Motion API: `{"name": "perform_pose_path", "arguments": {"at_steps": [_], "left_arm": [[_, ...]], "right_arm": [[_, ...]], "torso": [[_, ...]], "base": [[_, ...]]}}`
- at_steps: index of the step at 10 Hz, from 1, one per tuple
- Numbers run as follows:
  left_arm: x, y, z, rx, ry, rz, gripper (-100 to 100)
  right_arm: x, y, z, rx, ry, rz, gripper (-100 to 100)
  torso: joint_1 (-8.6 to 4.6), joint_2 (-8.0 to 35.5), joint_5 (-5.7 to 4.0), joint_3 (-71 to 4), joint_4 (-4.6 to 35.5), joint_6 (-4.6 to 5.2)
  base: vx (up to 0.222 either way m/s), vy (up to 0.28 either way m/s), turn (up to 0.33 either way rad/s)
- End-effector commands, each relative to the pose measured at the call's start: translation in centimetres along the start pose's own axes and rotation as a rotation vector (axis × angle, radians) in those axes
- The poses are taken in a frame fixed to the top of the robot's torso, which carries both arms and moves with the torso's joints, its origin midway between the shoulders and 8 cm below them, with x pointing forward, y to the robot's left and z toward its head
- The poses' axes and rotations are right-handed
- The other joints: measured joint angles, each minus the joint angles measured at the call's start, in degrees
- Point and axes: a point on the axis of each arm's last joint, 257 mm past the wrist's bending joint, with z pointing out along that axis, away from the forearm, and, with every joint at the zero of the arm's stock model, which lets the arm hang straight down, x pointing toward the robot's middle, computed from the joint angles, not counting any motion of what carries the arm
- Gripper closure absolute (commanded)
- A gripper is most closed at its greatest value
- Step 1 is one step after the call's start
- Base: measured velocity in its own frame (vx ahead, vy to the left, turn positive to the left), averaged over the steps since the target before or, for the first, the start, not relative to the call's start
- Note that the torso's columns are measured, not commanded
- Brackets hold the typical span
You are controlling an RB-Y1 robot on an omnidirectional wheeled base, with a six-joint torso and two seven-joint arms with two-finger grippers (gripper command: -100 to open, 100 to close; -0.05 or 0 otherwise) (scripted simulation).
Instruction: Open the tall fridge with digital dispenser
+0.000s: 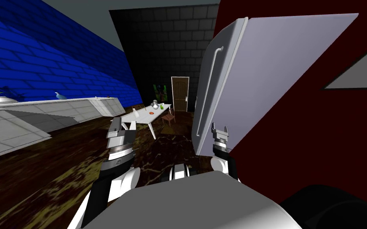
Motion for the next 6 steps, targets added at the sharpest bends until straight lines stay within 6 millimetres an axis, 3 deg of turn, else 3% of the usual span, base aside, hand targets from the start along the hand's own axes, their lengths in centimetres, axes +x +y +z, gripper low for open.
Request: {"name": "perform_pose_path", "arguments": {"at_steps": [1,6], "left_arm": [[0.0,0.0,0.0,0.000,0.000,0.000,0],[0.0,0.0,0.0,0.000,0.000,0.000,0]], "right_arm": [[-0.9,0.6,-0.2,-0.029,-0.019,0.092,-100],[-3.4,2.0,-0.9,-0.114,-0.065,0.306,-100]], "torso": [[-0.01,-0.04,0.00,-0.02,-0.01,-0.05],[0.00,-0.01,0.00,-0.01,0.00,0.00]], "base": [[0.030,-0.059,0.125],[0.028,-0.064,0.184]]}}
